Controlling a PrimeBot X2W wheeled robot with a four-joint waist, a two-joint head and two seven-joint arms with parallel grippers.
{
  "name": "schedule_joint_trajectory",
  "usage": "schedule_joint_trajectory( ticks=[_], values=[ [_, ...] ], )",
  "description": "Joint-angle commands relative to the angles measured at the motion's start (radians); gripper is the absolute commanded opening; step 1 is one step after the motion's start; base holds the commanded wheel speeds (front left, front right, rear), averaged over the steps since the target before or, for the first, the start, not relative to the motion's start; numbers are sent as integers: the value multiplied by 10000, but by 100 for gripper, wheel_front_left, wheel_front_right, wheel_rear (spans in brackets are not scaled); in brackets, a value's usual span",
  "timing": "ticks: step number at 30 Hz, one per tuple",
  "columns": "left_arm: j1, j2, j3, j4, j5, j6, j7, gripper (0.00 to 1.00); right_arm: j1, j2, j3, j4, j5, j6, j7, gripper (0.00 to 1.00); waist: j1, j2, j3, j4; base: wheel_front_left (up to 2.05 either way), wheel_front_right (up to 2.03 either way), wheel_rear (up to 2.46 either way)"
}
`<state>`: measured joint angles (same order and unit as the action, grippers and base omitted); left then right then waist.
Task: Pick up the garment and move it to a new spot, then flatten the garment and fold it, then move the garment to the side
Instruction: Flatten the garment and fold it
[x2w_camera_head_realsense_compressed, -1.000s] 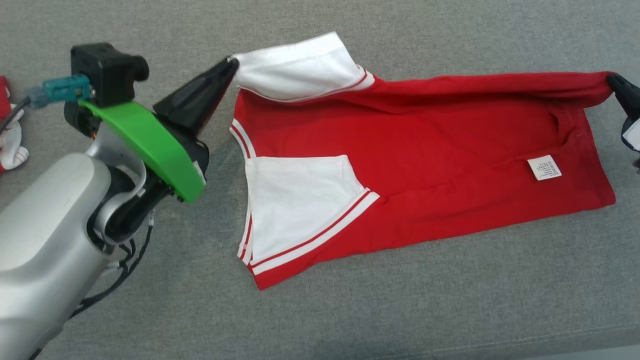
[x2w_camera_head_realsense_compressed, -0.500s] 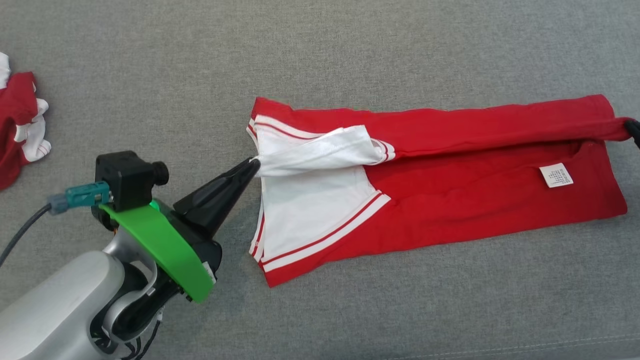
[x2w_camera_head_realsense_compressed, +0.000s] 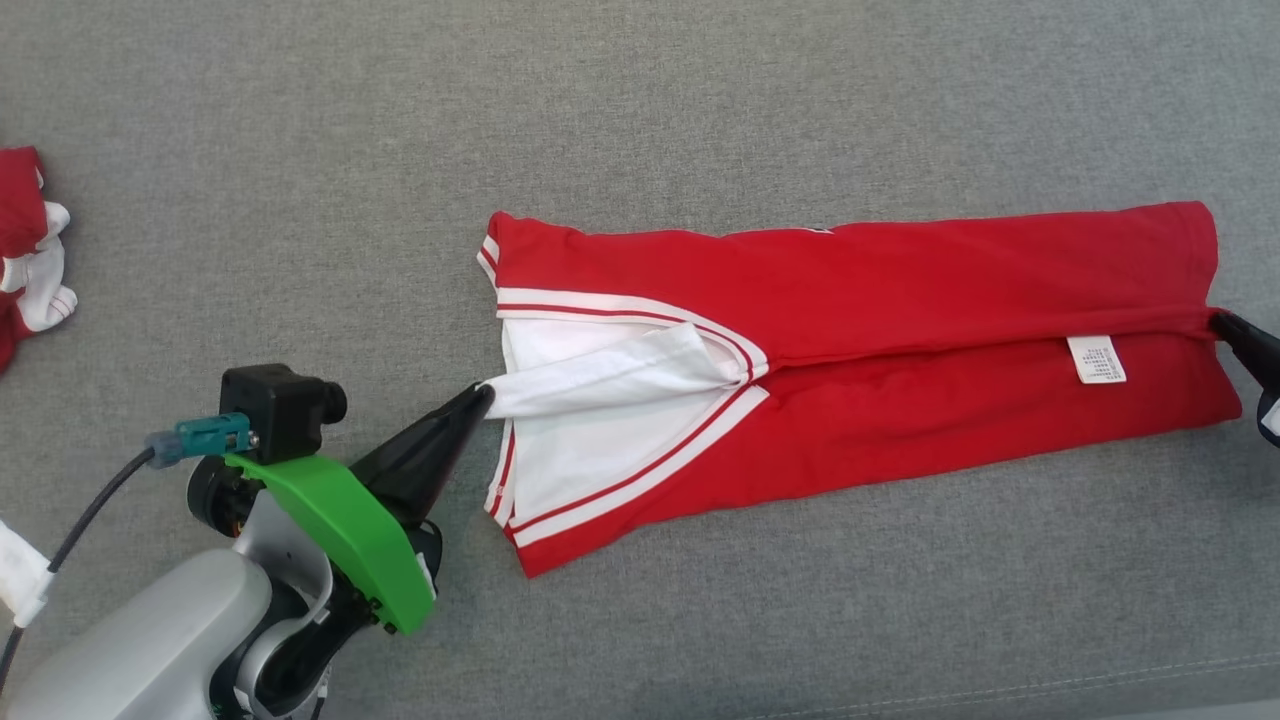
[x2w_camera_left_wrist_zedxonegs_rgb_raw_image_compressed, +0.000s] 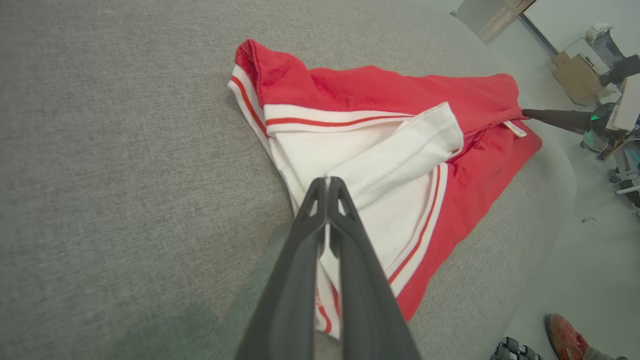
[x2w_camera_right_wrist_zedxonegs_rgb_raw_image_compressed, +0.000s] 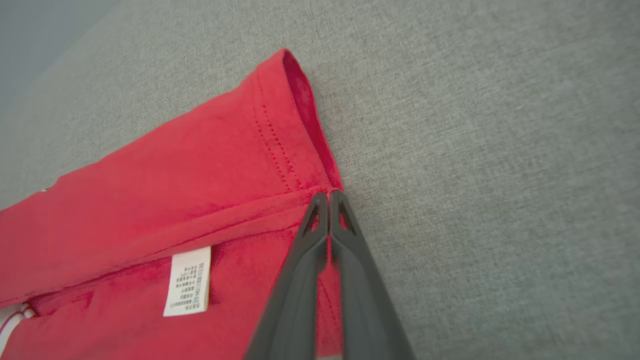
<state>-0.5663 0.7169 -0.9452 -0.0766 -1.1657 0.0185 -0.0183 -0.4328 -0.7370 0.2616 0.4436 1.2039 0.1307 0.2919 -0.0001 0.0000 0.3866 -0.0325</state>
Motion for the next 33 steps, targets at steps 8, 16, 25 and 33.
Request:
schedule_joint_trajectory(
  ticks=[8,16,25,33],
  values=[
    [562,-495,78,626,-353,890,-91,100,219,108,-156,84,-259,0,-727,100,1,0,-461,-104,0,0,0],
    [1388,-1126,688,1102,377,2336,-2066,100,1065,380,-270,-340,-1120,0,-3180,100,1,0,-1281,33,0,0,0],
    [2896,-2971,2437,928,3716,3944,-2465,100,1966,1255,-642,446,-1010,0,-4531,100,1,0,-1748,625,0,0,0],
    [4283,-4575,3314,840,6185,3309,-2463,100,1488,1346,-750,1823,-1001,0,-4254,100,1,0,-1779,1211,0,0,0]
  ],
)
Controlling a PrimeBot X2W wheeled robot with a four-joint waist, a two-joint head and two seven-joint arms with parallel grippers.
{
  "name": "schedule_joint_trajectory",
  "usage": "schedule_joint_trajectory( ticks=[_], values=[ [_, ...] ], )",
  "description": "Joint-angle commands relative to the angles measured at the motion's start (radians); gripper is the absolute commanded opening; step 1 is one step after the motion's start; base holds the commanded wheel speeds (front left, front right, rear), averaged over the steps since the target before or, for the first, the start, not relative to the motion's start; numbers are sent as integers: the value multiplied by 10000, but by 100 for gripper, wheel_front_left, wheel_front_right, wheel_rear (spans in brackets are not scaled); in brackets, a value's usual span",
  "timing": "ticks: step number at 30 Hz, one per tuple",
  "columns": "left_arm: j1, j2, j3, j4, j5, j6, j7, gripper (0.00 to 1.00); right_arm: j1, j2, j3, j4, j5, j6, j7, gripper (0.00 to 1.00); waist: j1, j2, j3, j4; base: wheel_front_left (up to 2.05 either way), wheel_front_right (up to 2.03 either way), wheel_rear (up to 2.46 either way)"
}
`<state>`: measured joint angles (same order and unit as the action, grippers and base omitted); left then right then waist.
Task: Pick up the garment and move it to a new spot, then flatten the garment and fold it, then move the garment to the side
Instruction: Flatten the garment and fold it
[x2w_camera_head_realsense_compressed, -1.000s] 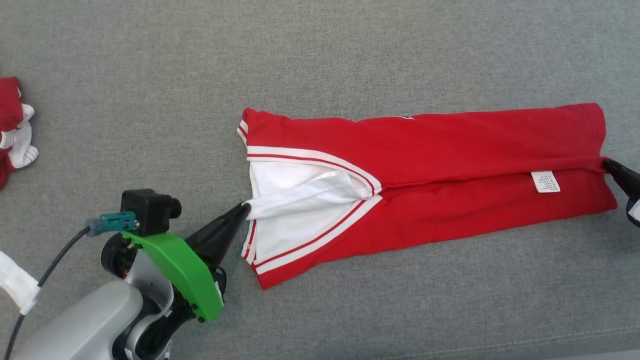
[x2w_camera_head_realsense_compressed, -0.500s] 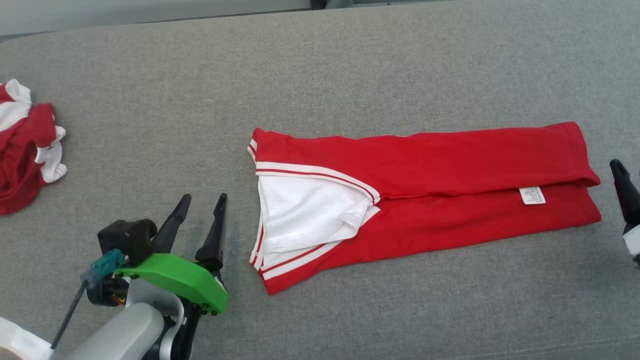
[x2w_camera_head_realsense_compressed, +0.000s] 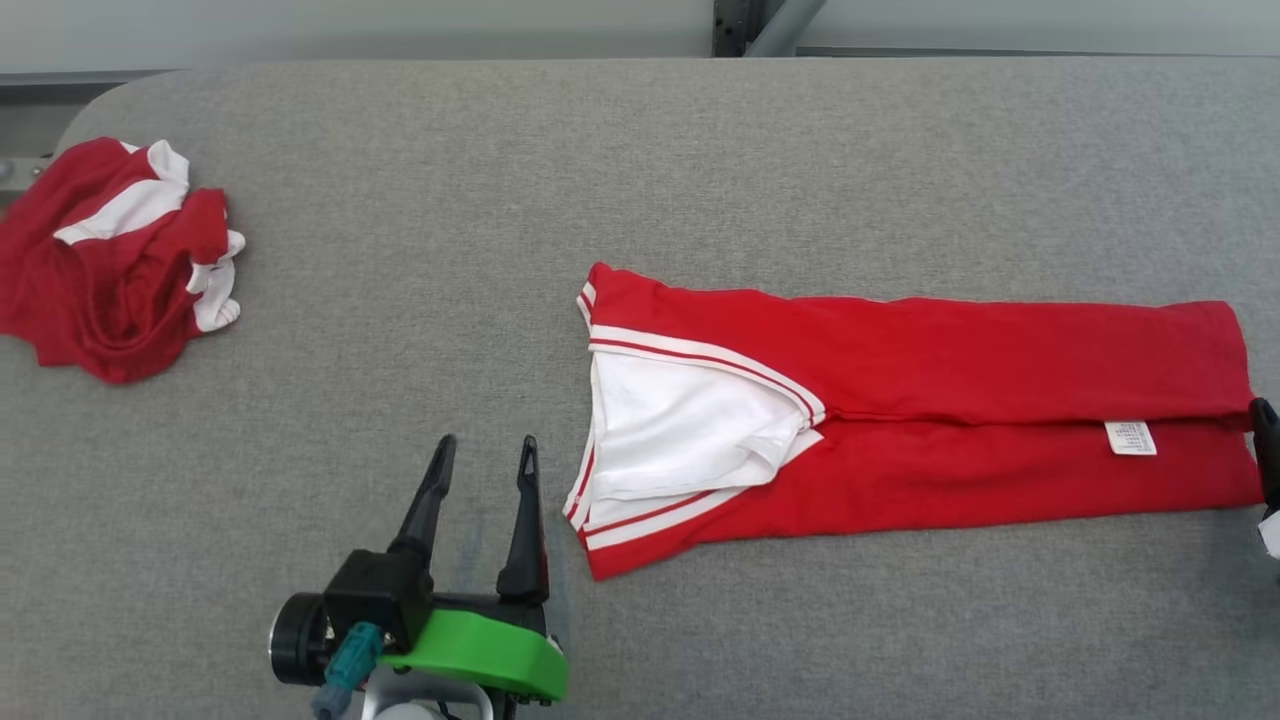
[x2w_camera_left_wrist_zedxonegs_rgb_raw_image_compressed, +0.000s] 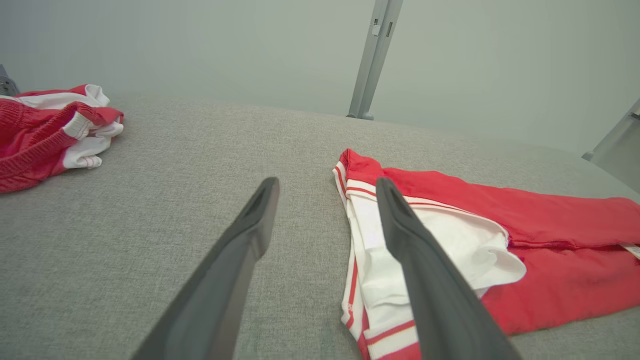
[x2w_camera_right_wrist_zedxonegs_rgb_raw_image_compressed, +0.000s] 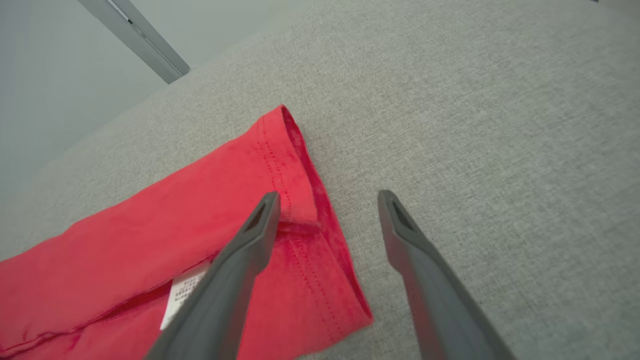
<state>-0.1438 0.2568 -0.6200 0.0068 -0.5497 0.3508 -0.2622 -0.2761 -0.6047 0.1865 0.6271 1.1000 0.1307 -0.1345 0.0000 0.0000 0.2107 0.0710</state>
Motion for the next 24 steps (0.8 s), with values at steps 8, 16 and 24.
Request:
schedule_joint_trajectory(
  ticks=[8,16,24],
  values=[
    [389,-817,492,623,974,-920,-25,100,-776,172,469,1607,-176,0,1087,100,0,0,-48,490,0,0,0],
    [537,-1206,1105,868,1441,-1486,-26,100,-1194,511,956,2327,-349,0,1644,0,0,0,-114,485,0,0,0],
    [654,-1473,1522,1020,1729,-1859,-26,100,-1464,-52,816,2442,-197,-13,1321,0,0,0,-145,243,0,0,0]
  ],
)
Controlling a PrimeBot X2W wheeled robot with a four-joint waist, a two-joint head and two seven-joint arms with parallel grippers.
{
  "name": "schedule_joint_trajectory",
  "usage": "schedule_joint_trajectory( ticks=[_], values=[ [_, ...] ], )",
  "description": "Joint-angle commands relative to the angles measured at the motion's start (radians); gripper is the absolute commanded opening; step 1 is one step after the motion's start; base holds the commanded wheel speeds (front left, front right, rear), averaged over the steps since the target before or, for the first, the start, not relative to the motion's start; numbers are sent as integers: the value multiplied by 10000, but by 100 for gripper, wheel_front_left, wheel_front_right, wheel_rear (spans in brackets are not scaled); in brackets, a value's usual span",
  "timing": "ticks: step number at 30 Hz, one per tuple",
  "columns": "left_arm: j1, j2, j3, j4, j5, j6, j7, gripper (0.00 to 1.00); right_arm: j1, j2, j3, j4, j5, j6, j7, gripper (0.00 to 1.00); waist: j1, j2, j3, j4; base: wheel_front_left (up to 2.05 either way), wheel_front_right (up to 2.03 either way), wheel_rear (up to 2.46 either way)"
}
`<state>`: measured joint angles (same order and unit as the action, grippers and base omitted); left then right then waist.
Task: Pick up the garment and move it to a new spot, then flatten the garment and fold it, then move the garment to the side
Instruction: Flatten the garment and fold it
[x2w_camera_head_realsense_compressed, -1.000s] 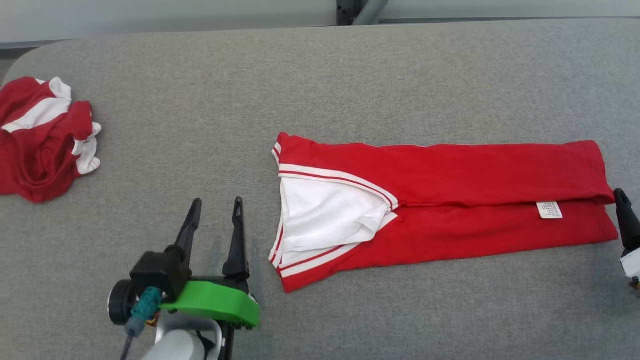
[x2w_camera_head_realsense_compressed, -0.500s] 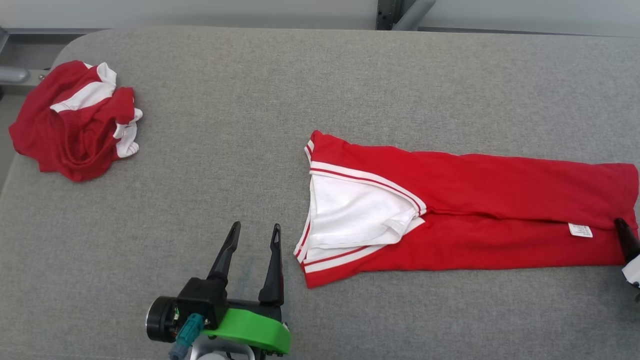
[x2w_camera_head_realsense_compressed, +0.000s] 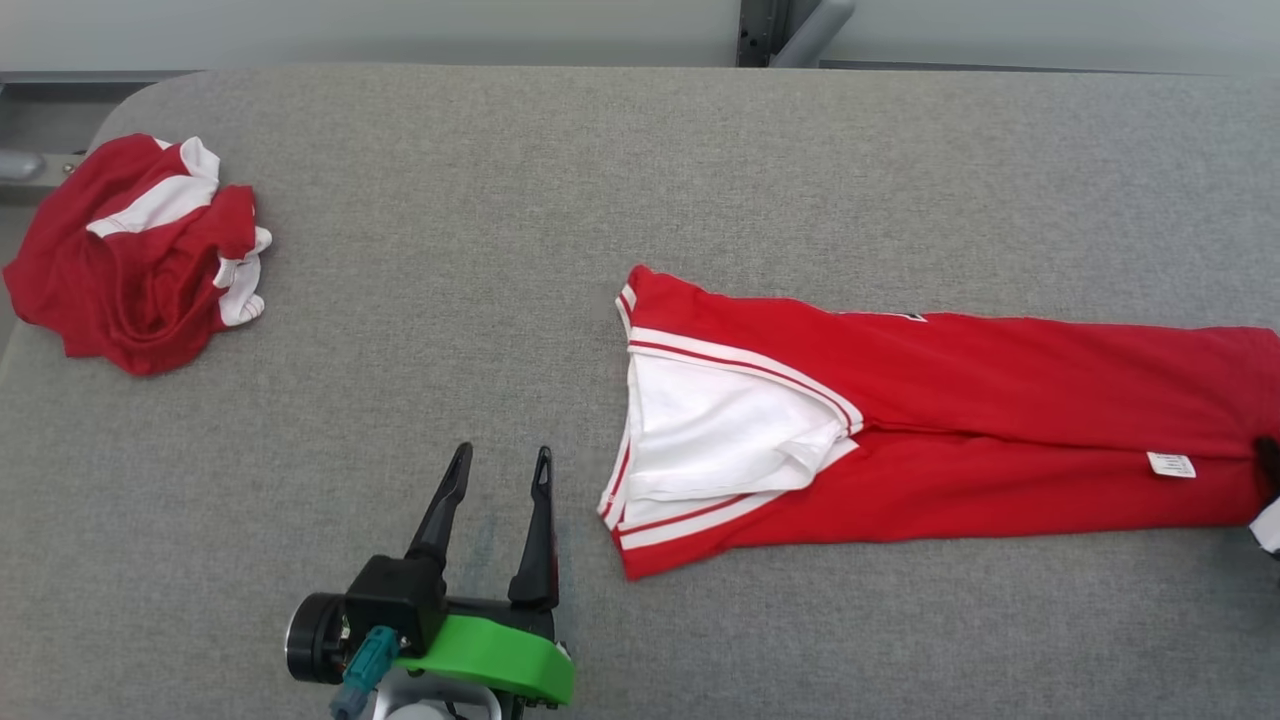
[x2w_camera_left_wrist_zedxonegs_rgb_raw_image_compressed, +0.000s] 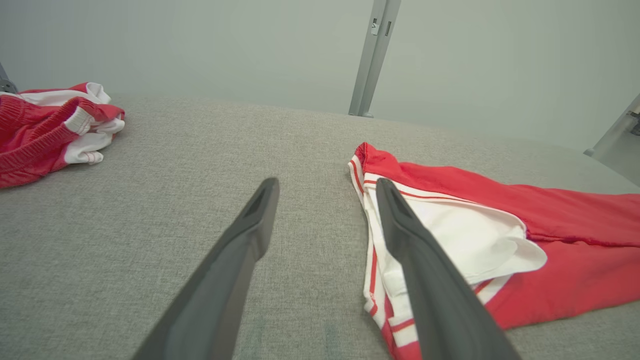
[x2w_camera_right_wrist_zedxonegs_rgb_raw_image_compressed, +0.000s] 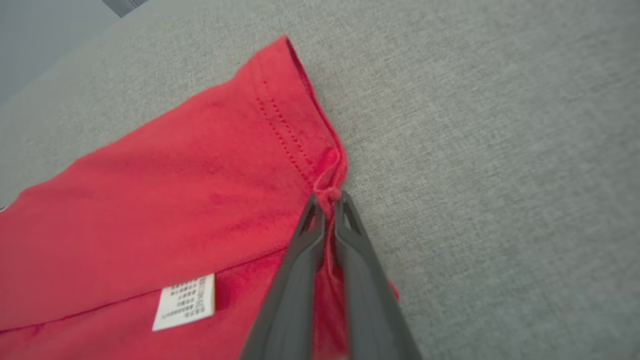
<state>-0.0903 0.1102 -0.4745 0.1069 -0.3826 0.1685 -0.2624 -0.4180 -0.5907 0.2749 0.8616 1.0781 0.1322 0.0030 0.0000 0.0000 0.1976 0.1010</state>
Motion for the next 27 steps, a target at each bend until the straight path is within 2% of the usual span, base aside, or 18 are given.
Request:
schedule_joint_trajectory(
  ticks=[1,6,11,14,20,27],
  values=[
    [141,-34,105,28,98,-82,-25,100,-76,-303,-80,95,22,-26,-67,0,0,0,-12,-108,0,0,0],
    [187,-106,315,81,276,-252,-25,100,-285,-984,-160,50,-65,-25,-63,0,0,0,-16,-396,0,0,0],
    [154,-151,430,122,397,-314,-25,100,-464,-1289,-177,-358,74,-22,241,0,0,0,-54,-590,0,0,0],
    [163,-186,530,127,451,-354,-25,100,-570,-1373,-52,-1194,207,-20,600,0,0,0,-54,-730,0,0,0],
    [264,-254,649,156,517,-413,-25,100,-606,-1128,41,-3534,882,-17,1506,0,0,0,-65,-924,0,0,0],
    [208,-384,653,281,437,-543,-25,100,-376,-709,231,-5781,845,-16,2309,0,0,0,-93,-698,0,0,0]
  ],
)
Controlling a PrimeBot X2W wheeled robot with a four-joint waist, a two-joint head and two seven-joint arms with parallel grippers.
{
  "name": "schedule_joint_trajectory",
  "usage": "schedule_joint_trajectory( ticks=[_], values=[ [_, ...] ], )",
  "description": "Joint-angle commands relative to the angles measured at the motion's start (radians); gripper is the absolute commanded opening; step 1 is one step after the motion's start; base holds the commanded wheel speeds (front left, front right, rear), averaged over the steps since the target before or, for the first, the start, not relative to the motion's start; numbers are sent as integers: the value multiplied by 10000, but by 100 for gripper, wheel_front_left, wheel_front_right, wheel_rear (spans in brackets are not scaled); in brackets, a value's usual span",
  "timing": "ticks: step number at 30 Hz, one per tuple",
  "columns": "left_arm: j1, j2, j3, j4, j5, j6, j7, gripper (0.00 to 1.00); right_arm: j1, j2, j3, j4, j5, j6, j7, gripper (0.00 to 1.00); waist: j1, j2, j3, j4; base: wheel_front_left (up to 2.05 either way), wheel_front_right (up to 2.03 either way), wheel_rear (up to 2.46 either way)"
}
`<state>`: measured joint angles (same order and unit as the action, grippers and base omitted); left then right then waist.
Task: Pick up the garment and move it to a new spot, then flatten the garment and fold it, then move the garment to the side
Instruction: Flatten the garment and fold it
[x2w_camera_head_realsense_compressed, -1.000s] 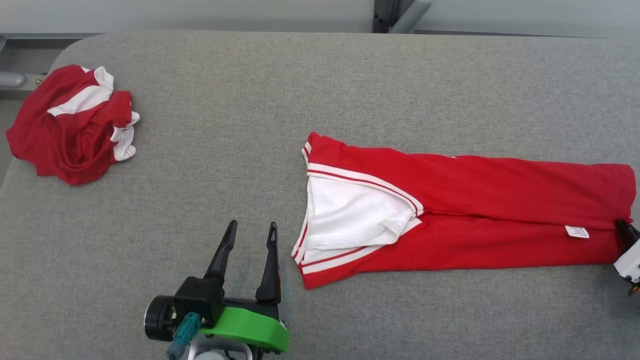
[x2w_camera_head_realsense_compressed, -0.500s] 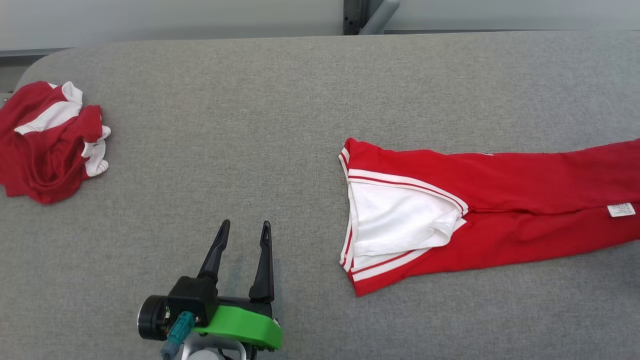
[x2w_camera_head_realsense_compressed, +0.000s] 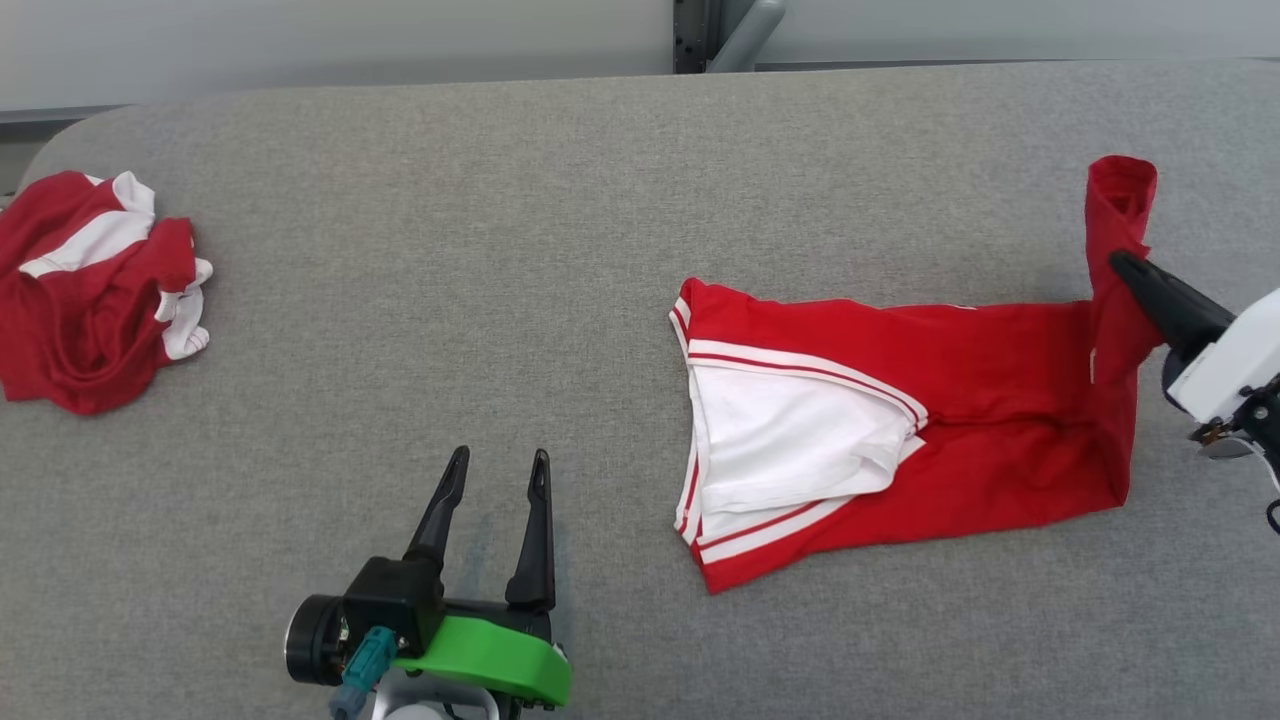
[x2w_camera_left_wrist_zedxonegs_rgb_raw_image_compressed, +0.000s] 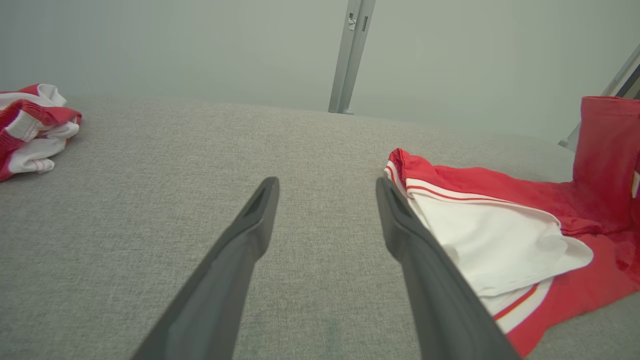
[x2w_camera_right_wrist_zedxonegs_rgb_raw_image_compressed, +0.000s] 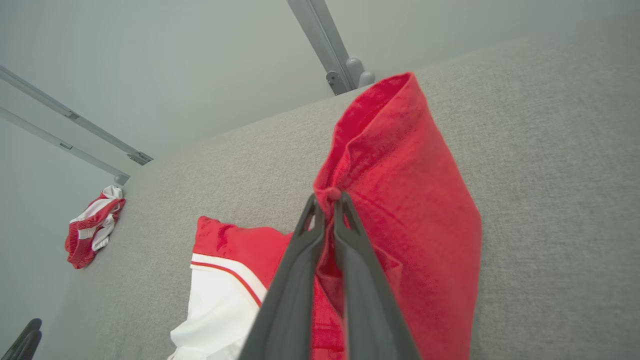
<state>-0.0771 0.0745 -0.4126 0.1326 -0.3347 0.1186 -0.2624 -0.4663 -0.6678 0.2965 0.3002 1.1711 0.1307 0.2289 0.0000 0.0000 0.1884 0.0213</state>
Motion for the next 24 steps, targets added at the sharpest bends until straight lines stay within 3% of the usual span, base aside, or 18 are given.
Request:
schedule_joint_trajectory(
  ticks=[1,9,17,24],
  values=[
    [65,-46,29,43,-53,-52,-25,100,120,156,47,-406,-158,0,136,0,0,0,-4,165,0,0,0],
    [-27,-140,-52,90,25,-135,-25,100,250,1283,255,-1488,-714,1,708,0,0,0,-5,918,0,0,0],
    [101,-192,-119,178,61,-127,-25,100,322,2600,631,-1679,-950,1,1067,0,0,0,-163,1606,0,0,0],
    [195,-212,-151,216,2,-147,-25,100,558,3112,912,-1496,-1228,1,1347,0,0,0,-187,2038,0,0,0]
  ],
)
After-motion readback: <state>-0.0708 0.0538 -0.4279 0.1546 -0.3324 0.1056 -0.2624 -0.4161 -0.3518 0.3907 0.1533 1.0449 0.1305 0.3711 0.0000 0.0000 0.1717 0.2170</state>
